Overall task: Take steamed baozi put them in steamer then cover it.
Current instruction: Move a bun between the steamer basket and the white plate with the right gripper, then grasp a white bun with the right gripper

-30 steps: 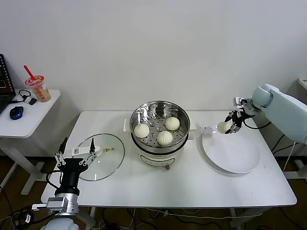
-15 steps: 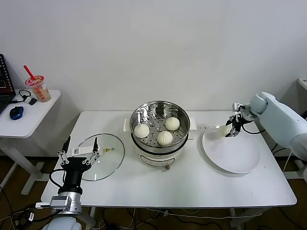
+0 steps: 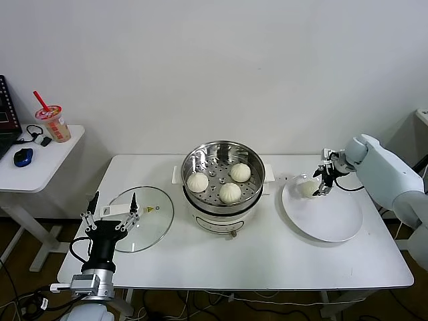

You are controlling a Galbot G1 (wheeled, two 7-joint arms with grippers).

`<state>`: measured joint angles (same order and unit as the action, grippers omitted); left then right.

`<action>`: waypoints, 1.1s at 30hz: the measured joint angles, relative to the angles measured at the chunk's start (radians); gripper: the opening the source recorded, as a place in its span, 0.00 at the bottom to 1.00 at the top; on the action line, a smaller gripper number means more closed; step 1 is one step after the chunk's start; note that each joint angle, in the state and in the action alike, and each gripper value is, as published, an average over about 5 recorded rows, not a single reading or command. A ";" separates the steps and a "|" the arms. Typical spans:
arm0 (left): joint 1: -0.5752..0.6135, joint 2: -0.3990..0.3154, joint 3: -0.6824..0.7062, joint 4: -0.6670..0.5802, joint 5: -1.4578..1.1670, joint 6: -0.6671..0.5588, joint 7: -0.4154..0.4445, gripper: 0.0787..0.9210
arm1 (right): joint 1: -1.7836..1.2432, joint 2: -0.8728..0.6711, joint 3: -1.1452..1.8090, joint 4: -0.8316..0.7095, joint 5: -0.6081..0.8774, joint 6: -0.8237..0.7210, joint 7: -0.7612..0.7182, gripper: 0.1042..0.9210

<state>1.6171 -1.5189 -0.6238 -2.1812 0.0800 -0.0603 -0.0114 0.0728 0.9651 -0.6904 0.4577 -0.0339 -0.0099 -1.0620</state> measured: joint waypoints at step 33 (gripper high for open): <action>-0.043 0.015 0.045 0.015 0.001 0.018 -0.020 0.88 | 0.641 -0.108 -0.640 0.593 0.640 -0.152 -0.085 0.88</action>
<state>1.5740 -1.5043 -0.5790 -2.1662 0.0805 -0.0419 -0.0315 0.7140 0.8568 -1.3304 1.0504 0.6060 -0.1617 -1.1467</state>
